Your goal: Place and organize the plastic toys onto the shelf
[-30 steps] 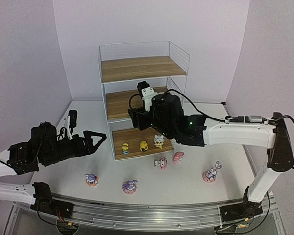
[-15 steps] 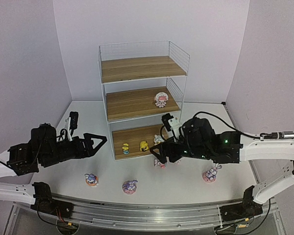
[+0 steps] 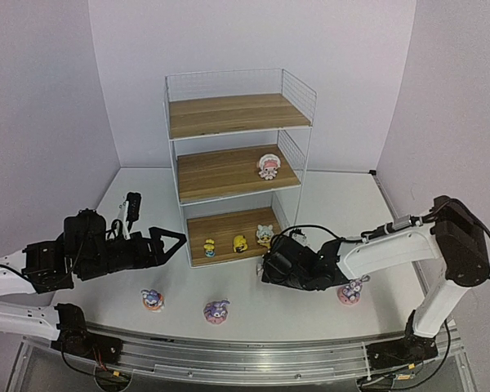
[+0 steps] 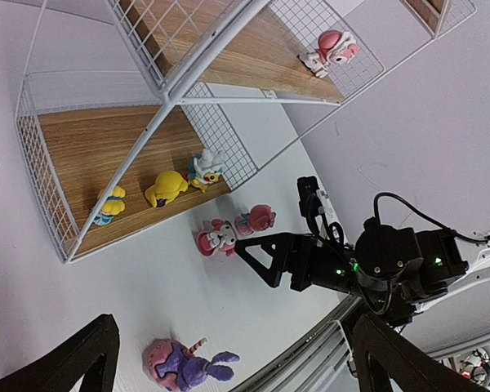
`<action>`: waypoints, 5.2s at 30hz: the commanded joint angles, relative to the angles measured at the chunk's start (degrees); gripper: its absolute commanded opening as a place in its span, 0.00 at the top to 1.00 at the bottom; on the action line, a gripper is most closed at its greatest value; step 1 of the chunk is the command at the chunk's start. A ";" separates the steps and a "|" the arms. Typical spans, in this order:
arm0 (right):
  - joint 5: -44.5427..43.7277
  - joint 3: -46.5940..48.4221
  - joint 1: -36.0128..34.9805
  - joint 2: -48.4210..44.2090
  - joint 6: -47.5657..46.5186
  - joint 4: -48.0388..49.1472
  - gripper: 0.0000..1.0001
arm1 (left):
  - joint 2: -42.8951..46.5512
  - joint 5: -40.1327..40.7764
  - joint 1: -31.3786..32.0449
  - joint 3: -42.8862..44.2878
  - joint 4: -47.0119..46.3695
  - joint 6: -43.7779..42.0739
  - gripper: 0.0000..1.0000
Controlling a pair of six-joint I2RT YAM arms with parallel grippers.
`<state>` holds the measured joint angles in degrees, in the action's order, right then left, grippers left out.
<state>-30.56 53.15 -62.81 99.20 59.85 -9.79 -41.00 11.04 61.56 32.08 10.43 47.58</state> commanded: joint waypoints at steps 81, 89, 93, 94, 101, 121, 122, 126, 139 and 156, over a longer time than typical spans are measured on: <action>46.96 2.97 -2.46 -16.75 -48.83 45.65 1.00 | -21.46 -49.92 0.19 -0.99 -51.33 3.68 0.18; 40.79 3.78 -3.78 -14.51 -49.88 46.71 1.00 | -24.05 -49.08 0.22 -1.13 -55.96 5.78 0.63; 39.75 2.10 -3.90 -15.53 -49.83 46.96 1.00 | -22.63 -45.32 0.18 -1.46 -53.06 5.35 0.89; 39.46 1.65 -3.90 -15.94 -49.57 46.97 1.00 | -22.03 -44.05 0.17 -1.30 -51.12 4.87 0.95; 34.17 -0.73 -3.90 -18.41 -44.60 44.45 0.26 | -17.20 -29.94 0.20 4.31 -28.19 -3.58 1.00; 16.00 19.14 -3.90 -13.29 -22.90 4.80 0.17 | -28.60 -9.71 0.73 25.58 4.40 -30.65 1.00; 16.12 19.76 -3.90 -12.33 -22.97 4.67 0.18 | -29.04 -10.47 0.83 25.92 4.17 -30.92 1.00; 16.72 21.37 -3.90 -9.48 -23.23 4.34 0.19 | -29.36 -14.55 0.93 25.96 2.76 -31.45 1.00; 30.09 24.36 -3.90 -5.25 -27.66 4.43 0.24 | -29.08 -18.97 1.11 25.48 0.86 -31.88 1.00; 20.85 24.66 -3.90 -4.38 -21.74 -2.25 0.70 | -32.93 -7.76 1.15 30.72 5.91 -29.95 1.00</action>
<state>-8.38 76.15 -66.02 93.01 37.64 -7.20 -73.18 -2.47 63.00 57.63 19.04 16.87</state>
